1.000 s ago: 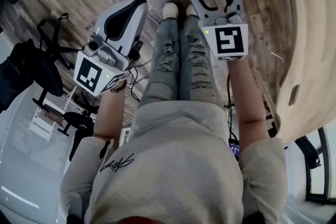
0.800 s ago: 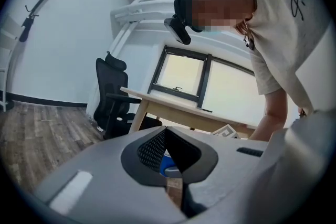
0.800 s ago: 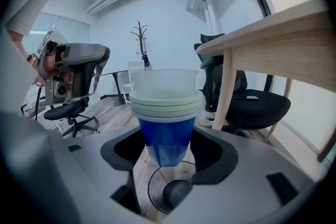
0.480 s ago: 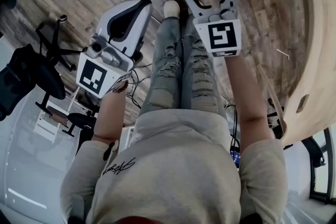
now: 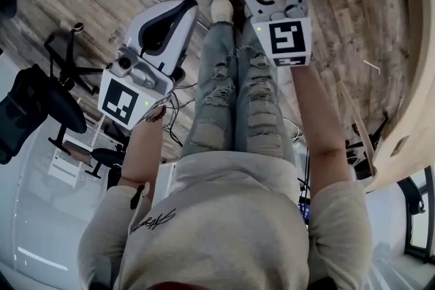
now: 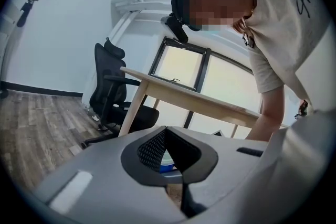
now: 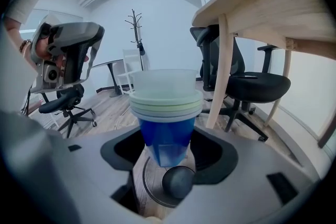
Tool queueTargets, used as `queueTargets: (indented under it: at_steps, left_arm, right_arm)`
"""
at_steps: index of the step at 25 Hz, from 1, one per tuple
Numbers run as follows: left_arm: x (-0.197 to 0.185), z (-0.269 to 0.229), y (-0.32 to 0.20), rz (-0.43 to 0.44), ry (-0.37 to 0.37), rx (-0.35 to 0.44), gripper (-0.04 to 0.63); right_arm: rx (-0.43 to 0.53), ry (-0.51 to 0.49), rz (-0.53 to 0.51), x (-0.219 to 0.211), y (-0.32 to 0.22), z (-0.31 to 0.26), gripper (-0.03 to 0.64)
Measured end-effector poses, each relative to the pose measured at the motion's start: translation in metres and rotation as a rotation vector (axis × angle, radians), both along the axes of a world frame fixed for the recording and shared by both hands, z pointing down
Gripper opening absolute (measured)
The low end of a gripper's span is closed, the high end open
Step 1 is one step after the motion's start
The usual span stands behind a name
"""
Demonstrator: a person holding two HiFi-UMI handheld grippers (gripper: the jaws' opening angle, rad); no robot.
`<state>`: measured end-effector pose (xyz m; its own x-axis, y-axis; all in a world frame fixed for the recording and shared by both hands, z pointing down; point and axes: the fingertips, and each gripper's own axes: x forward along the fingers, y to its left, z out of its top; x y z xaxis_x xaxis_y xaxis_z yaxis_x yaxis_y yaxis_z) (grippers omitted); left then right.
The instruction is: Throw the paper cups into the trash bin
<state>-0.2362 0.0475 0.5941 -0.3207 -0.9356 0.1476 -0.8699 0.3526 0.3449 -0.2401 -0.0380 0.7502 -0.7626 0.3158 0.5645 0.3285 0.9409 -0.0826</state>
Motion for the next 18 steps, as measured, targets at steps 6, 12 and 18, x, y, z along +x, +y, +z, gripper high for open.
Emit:
queueTargets:
  at_steps: [6,12,18]
  left_arm:
    - [-0.002,0.017,0.008,0.014,0.003,-0.023,0.003]
    - [-0.003,0.017,0.011,-0.019,-0.015,0.013,0.003]
    - [-0.001,0.021,0.008,-0.019,-0.015,0.04,0.003]
  right_arm:
    - [0.004,0.029,-0.002,-0.001,0.003,0.032,0.275]
    - [0.019,0.1,-0.001,0.006,0.001,0.072,0.275]
    - [0.047,0.151,-0.007,0.01,-0.003,0.103,0.275]
